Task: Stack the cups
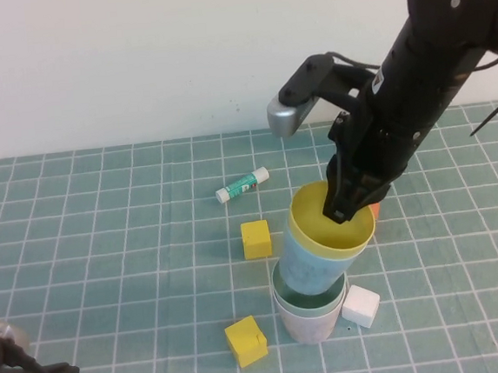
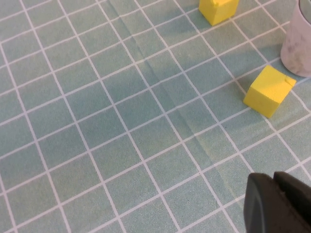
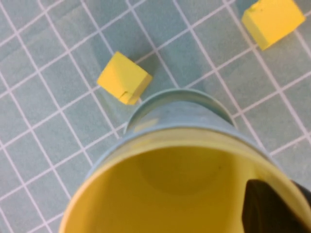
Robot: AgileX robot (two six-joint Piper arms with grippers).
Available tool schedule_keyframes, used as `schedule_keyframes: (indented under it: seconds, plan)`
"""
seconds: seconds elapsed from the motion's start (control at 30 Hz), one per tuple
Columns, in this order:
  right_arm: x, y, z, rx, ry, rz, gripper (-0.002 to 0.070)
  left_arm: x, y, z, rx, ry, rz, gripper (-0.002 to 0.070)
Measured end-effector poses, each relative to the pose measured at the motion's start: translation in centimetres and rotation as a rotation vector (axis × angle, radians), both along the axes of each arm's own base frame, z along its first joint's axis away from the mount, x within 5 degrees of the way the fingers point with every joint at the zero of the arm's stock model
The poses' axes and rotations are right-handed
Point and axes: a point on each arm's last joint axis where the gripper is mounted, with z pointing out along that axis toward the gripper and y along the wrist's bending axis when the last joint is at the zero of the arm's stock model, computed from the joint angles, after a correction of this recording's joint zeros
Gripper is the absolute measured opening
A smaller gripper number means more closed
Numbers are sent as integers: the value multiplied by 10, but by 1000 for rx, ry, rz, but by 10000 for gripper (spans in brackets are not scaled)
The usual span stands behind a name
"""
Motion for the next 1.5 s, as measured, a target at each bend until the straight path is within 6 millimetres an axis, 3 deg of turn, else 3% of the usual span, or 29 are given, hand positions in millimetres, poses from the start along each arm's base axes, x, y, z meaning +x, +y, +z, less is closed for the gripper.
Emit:
schedule_keyframes:
  seconds: [0.33, 0.57, 0.67, 0.77, 0.93, 1.03, 1.17, 1.3, 1.5]
  plan:
    - [6, 6, -21, -16, 53, 3, 46, 0, 0, 0, -3, -1, -1, -1]
    - [6, 6, -21, -16, 57, -1, 223, 0, 0, 0, -5, 0, -1, -1]
    - [3, 4, -12, -4, 40, -8, 242, 0, 0, 0, -8, 0, 1, -1]
    - [-8, -2, 15, 35, -28, -3, 236, -1, 0, 1, -23, 1, 11, -2]
    - [-49, -23, 77, 184, -247, 12, 181, -11, 8, 3, -71, -42, 18, -1]
    - [-81, -34, 87, 274, -348, 47, 133, -23, 17, 4, -120, -96, 19, -1]
    - [-125, -46, 84, 399, -490, 139, 85, -42, 32, 0, -195, -184, 20, -1]
    - [-162, -62, 66, 505, -580, 183, 46, -57, 43, -11, -245, -247, 18, -2]
    - [-210, -81, 46, 645, -718, 334, 27, -63, 50, -22, -280, -346, 10, -2]
